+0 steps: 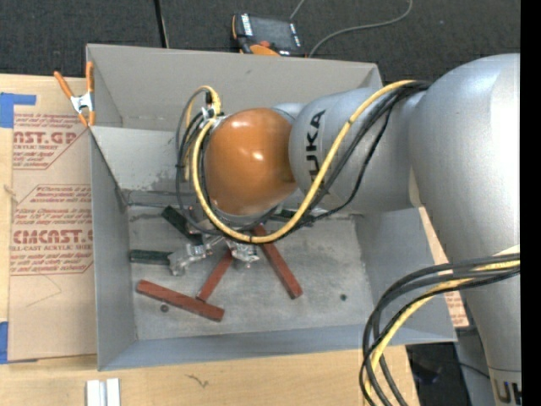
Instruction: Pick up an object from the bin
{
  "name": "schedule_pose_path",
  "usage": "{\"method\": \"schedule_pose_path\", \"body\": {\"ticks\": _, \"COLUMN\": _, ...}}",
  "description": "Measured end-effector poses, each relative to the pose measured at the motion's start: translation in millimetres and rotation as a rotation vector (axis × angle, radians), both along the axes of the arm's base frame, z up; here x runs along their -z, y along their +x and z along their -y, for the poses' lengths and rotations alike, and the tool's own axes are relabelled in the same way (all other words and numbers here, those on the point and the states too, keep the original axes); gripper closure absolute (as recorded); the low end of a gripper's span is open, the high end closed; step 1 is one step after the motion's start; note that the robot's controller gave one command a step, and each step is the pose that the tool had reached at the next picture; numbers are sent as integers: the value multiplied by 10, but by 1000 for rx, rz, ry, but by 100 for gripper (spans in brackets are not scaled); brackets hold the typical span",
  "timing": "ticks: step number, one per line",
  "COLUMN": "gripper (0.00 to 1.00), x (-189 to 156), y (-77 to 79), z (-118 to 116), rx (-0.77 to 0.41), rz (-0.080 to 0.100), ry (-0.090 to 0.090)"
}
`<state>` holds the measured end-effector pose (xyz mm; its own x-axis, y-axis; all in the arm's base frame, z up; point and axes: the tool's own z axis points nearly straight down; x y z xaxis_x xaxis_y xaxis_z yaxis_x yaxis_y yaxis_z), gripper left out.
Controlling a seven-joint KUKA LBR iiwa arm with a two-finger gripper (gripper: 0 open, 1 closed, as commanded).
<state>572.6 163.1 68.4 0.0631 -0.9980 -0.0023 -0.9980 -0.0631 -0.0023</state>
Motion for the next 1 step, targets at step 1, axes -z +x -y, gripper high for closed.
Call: {"method": "schedule_pose_path", "body": {"ticks": 1, "gripper": 100, "x": -21, "y": -9, "z": -21, "rx": -2, "rz": -1, "ry": 2}}
